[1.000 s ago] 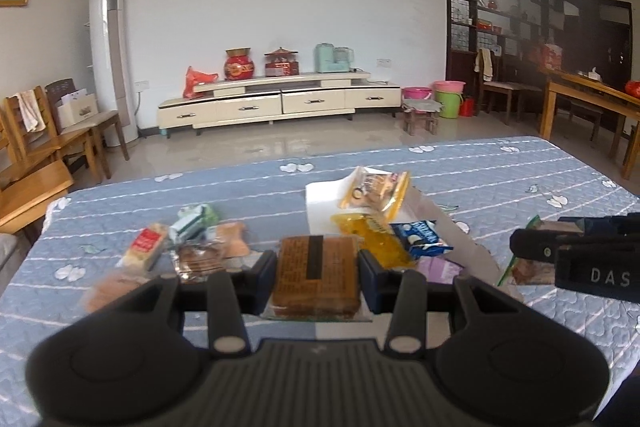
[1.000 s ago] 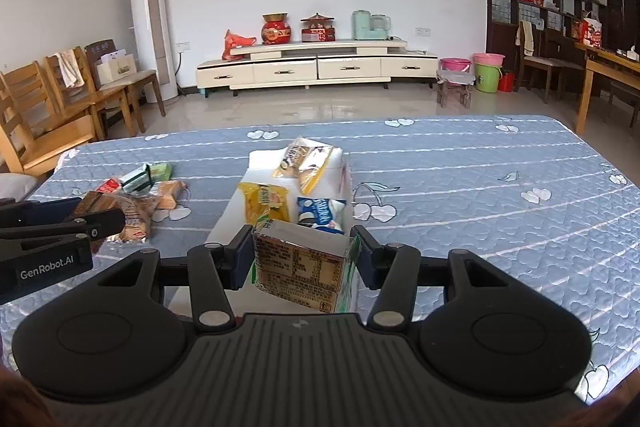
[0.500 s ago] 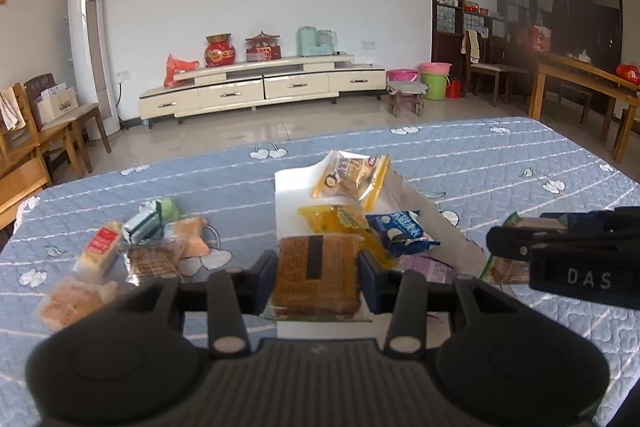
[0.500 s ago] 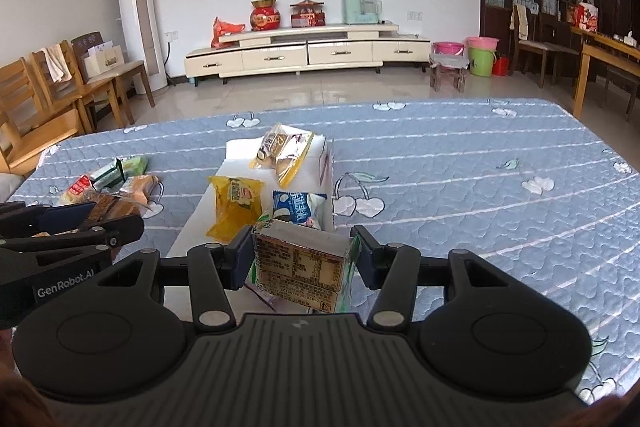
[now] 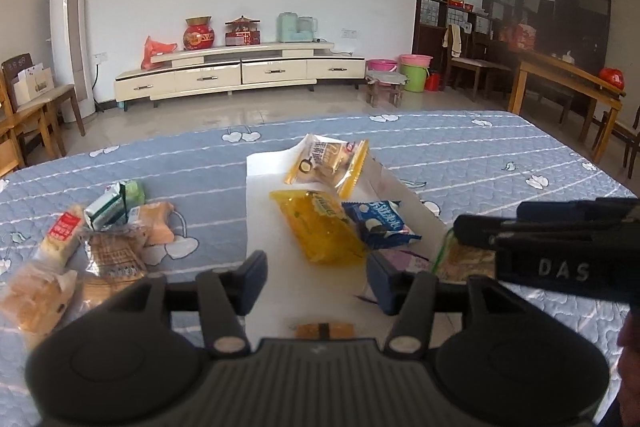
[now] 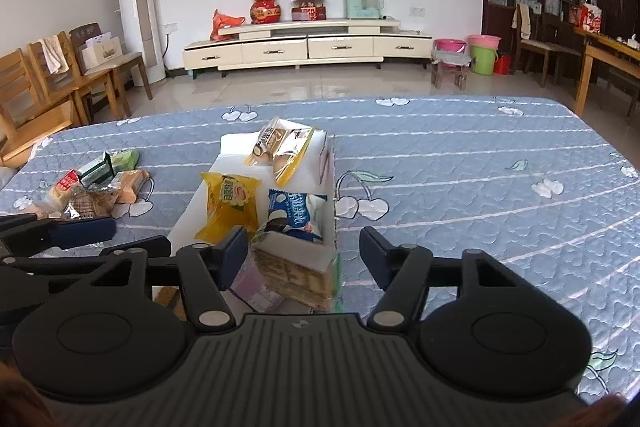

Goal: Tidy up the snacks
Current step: 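Open the right tool to drop the biscuit box while the left tool releases the wafer pack, then withdraw both open tools from the tray toward the snack pile, then grasp the sliced bread bag with the left tool while the right tool grasps the round biscuit bag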

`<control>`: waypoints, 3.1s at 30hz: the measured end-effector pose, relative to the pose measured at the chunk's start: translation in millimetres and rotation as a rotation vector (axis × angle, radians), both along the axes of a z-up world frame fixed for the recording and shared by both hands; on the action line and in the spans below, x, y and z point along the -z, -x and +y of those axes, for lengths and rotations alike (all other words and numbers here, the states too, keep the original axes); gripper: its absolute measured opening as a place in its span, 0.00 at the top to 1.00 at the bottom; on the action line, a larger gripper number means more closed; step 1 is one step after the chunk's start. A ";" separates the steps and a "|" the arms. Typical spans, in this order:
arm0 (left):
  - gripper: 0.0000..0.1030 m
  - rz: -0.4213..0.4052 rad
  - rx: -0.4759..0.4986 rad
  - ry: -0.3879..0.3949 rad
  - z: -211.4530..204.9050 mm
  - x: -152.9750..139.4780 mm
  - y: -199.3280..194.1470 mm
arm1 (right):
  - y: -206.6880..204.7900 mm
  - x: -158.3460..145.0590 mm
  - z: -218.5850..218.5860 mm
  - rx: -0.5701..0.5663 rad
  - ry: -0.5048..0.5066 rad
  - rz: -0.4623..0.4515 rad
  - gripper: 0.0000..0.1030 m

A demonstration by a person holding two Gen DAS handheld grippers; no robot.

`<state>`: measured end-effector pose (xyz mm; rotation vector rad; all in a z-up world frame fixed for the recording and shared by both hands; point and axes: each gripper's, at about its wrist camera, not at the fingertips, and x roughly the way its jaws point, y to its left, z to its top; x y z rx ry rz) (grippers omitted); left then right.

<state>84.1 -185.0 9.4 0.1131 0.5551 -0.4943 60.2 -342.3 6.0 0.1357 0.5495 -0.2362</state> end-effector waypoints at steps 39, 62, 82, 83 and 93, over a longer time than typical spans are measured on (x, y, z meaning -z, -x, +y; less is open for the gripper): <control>0.24 -0.068 -0.324 -0.029 133.8 -26.1 24.8 | 13.9 -30.4 95.4 -0.209 0.060 -0.039 0.03; 0.01 -0.070 -0.395 -0.128 189.0 18.7 -24.6 | -12.6 -11.8 122.8 -0.311 0.045 0.008 0.03; 0.21 0.028 -0.269 -0.209 186.2 70.1 -120.6 | -51.8 16.3 122.3 -0.296 0.010 0.082 0.03; 0.22 0.029 -0.279 -0.205 186.9 68.7 -117.8 | -55.8 17.4 124.1 -0.301 0.004 0.083 0.03; 0.22 0.005 -0.465 -0.171 209.4 46.5 -69.1 | -139.6 30.6 157.5 -0.373 -0.050 0.112 0.00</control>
